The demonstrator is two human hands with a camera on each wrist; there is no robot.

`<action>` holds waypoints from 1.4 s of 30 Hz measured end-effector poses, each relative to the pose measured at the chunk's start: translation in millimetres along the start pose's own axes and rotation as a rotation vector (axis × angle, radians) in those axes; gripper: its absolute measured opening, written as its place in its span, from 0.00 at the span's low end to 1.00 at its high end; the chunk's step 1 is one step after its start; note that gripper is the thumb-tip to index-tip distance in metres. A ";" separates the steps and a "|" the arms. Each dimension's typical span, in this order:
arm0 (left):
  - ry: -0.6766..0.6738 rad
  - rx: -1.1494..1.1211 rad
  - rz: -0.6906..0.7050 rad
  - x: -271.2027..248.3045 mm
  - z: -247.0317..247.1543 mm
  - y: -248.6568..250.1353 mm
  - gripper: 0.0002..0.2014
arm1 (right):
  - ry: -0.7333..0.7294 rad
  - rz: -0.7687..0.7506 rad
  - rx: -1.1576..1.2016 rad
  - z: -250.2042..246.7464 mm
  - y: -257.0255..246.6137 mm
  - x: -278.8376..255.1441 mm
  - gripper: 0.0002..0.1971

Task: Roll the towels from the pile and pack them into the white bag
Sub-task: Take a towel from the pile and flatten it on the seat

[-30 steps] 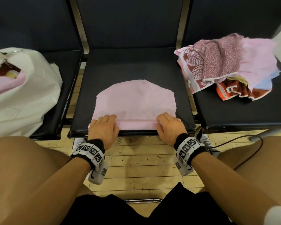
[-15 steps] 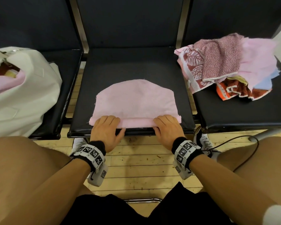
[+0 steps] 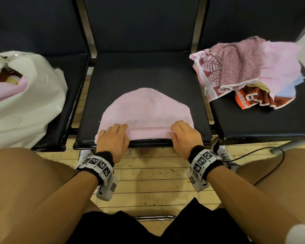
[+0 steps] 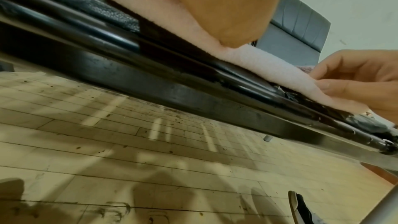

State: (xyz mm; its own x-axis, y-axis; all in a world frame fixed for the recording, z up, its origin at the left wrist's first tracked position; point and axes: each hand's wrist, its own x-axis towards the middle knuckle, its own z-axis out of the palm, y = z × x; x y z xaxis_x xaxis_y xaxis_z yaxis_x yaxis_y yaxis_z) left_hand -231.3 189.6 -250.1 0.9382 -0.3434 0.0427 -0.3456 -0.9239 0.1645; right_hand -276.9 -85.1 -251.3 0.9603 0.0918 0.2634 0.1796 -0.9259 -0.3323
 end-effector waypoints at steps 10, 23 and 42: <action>0.106 0.046 0.117 4.3 0.3 -1.6 0.15 | 0.059 -0.094 -0.050 15.4 0.1 -2.6 0.15; 0.099 -0.083 0.062 5.2 0.6 -4.5 0.19 | -0.006 -0.015 0.024 11.0 9.2 -1.9 0.16; 0.160 0.008 0.035 5.6 -0.7 -0.9 0.02 | 0.086 -0.119 -0.154 9.5 6.2 0.9 0.09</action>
State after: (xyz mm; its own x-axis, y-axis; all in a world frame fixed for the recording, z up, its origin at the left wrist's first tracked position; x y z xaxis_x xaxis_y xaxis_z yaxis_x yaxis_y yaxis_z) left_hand -225.6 188.6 -249.3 0.9161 -0.3445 0.2050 -0.3775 -0.9134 0.1520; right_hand -272.9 -87.3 -261.8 0.9114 0.1783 0.3709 0.2496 -0.9561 -0.1536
